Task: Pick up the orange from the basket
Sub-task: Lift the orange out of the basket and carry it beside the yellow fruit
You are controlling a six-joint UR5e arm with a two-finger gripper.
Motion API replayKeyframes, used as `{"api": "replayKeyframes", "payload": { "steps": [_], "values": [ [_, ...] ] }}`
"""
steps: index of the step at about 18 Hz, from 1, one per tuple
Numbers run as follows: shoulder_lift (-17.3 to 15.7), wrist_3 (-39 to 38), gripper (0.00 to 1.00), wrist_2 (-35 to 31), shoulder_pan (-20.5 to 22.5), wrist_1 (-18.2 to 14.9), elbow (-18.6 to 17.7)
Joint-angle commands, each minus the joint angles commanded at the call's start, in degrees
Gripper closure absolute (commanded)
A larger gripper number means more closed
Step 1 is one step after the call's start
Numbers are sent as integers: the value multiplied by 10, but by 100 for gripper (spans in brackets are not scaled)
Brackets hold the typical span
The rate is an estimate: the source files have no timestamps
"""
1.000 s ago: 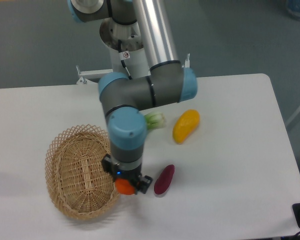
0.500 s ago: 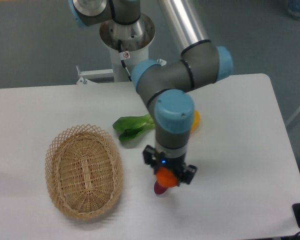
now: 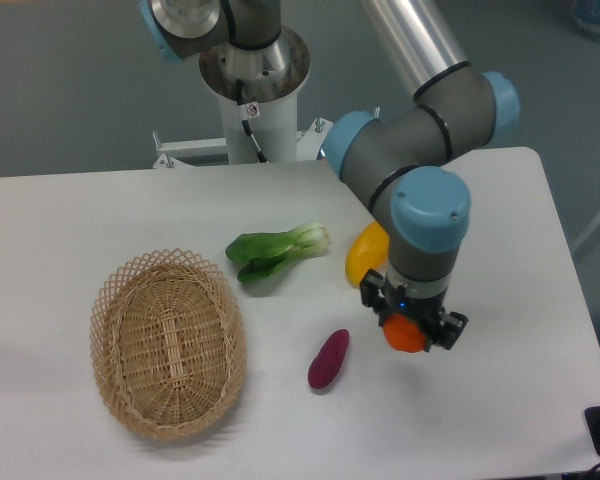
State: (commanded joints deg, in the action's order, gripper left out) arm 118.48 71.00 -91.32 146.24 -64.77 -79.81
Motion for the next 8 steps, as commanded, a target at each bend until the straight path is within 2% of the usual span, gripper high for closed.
{"api": "replayKeyframes", "payload": {
  "steps": [8],
  "values": [
    [9,8,42,-11,10,3,4]
  ]
}}
